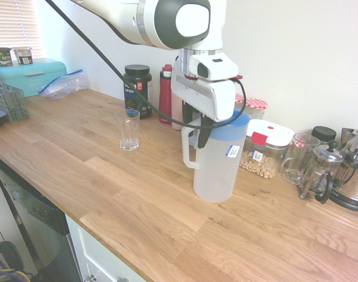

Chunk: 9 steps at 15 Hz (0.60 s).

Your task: Pour me some water

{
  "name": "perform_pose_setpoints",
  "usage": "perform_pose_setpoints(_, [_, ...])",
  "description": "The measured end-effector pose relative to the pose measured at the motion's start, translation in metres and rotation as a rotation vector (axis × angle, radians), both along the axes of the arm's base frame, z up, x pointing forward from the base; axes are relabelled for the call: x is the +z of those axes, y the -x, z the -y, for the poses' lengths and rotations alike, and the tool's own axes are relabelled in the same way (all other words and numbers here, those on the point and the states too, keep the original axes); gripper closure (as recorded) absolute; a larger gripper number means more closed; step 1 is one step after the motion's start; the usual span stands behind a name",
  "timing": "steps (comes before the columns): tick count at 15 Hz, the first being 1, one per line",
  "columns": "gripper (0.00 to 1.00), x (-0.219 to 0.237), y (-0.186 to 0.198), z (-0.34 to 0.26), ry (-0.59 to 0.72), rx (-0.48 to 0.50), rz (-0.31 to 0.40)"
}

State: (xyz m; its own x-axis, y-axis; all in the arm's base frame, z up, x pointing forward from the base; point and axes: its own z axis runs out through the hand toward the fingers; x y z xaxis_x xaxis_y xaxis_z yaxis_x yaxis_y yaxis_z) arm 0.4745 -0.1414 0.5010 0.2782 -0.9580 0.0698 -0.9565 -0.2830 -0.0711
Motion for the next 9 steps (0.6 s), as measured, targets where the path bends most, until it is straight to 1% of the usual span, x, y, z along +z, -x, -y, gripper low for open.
perform_pose_setpoints(9, [1.00, -0.0050, 0.0017, -0.0005, -0.002, 0.004, -0.009])
